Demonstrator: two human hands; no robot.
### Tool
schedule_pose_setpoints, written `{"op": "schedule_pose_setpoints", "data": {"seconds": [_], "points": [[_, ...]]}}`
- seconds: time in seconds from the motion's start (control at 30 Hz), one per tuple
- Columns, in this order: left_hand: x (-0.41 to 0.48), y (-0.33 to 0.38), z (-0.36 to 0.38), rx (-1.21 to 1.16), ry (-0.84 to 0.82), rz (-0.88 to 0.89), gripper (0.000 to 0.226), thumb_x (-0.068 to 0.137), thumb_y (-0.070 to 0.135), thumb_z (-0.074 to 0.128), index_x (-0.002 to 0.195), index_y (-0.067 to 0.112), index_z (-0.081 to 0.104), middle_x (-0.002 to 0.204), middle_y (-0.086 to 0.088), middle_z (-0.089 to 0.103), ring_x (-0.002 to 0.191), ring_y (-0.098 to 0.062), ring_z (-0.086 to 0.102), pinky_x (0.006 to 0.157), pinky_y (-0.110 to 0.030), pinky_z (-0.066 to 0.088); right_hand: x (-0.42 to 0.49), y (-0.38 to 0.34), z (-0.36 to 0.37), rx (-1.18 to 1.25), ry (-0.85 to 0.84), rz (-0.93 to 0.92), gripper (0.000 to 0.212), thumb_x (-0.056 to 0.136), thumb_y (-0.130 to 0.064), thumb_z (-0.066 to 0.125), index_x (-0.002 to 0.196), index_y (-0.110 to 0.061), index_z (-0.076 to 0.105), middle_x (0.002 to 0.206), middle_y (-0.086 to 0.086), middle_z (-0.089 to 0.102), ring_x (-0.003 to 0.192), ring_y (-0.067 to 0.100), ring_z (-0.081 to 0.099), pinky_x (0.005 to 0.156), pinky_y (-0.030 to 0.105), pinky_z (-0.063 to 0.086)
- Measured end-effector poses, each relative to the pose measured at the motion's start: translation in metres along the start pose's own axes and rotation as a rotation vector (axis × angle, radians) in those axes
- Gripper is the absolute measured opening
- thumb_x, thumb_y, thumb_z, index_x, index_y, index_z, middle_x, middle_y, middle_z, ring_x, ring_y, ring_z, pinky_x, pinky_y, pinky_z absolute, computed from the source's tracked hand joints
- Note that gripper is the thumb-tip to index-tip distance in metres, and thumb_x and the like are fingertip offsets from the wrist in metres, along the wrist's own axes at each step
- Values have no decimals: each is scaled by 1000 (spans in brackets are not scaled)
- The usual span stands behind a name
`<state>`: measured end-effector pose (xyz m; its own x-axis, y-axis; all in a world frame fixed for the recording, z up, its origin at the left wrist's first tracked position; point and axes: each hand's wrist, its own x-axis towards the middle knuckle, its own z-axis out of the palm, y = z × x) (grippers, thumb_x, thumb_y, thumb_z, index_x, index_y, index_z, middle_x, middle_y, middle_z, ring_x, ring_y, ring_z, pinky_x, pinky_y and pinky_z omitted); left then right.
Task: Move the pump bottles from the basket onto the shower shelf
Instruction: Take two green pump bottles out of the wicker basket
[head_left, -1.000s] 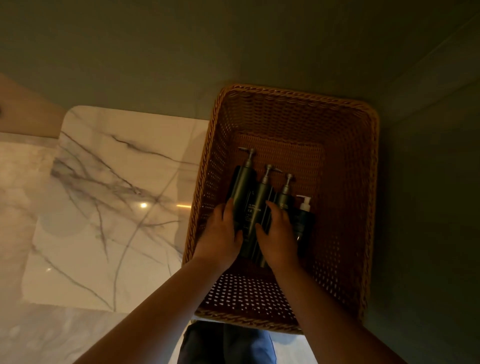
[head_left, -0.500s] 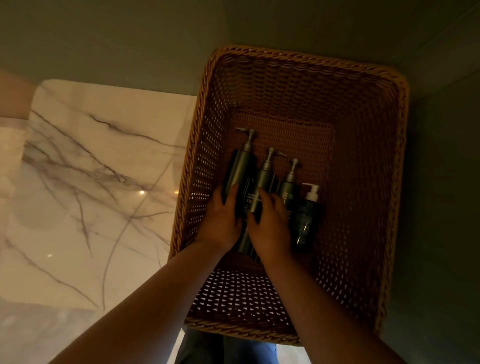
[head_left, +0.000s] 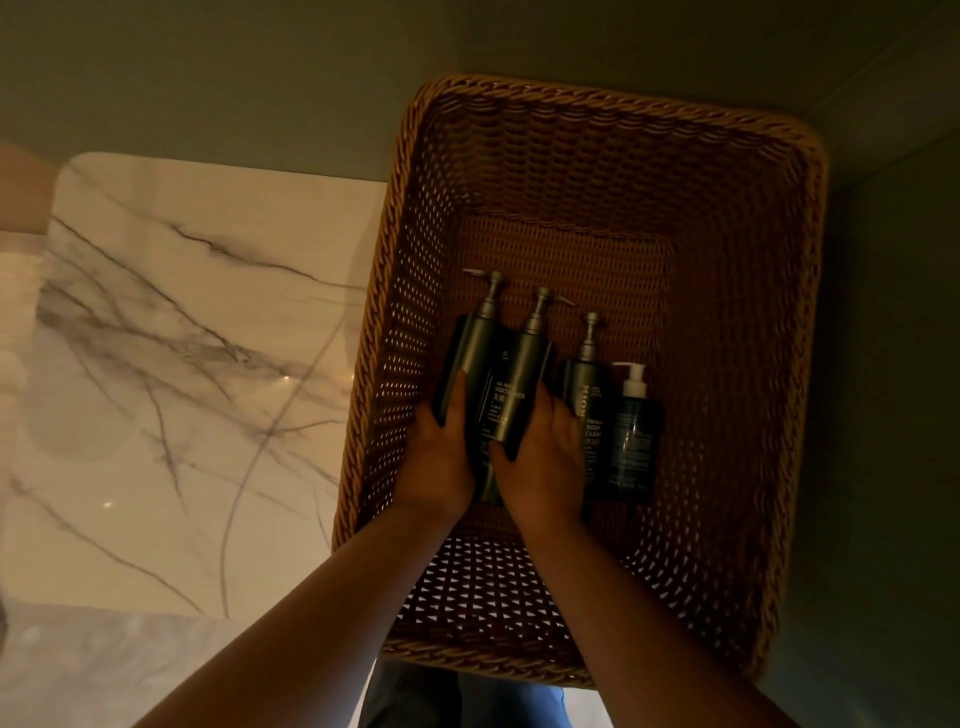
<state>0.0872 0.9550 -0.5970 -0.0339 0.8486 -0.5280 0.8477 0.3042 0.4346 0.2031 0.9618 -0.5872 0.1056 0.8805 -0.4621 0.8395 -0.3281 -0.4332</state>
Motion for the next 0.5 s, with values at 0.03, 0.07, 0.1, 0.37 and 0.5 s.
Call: {"op": "schedule_pose_setpoints", "data": {"seconds": [0.03, 0.07, 0.1, 0.37, 0.5], "points": [[0, 0, 0, -3, 1, -9, 89, 91, 25, 56, 147, 28, -13, 147, -22, 21, 127, -32, 37, 106, -40, 36, 1, -3, 1, 21, -5, 11, 83, 85, -34, 63, 150, -19, 13, 149, 5, 30, 134, 20, 29, 107, 38, 36], [2, 0, 0, -11, 11, -15, 88, 92, 26, 55, 148, 27, -12, 146, -22, 22, 127, -31, 38, 106, -39, 35, 3, -5, 2, 68, -29, 35, 85, 85, -32, 63, 150, -20, 10, 148, 6, 32, 130, 21, 37, 101, 38, 42], [3, 0, 1, -22, 27, -20, 86, 92, 26, 54, 148, 25, -11, 145, -23, 24, 127, -31, 37, 107, -37, 33, 4, -8, 3, 137, -66, 68, 88, 86, -30, 63, 150, -21, 5, 147, 8, 34, 123, 22, 46, 93, 38, 48], [7, -1, 8, 34, 62, -20, 84, 95, 32, 46, 141, 24, -24, 151, -24, 15, 138, -33, 24, 114, -42, 21, 12, -5, 12, 321, -144, 168, 95, 87, -32, 63, 150, -22, -8, 150, 12, 33, 115, 22, 54, 83, 30, 49], [8, 1, 6, -27, 61, -20, 83, 95, 31, 47, 143, 25, -20, 150, -24, 16, 138, -33, 22, 115, -41, 19, 15, -4, 14, 329, -141, 175, 97, 86, -31, 65, 150, -22, -7, 152, 10, 31, 119, 22, 52, 87, 31, 48]]}}
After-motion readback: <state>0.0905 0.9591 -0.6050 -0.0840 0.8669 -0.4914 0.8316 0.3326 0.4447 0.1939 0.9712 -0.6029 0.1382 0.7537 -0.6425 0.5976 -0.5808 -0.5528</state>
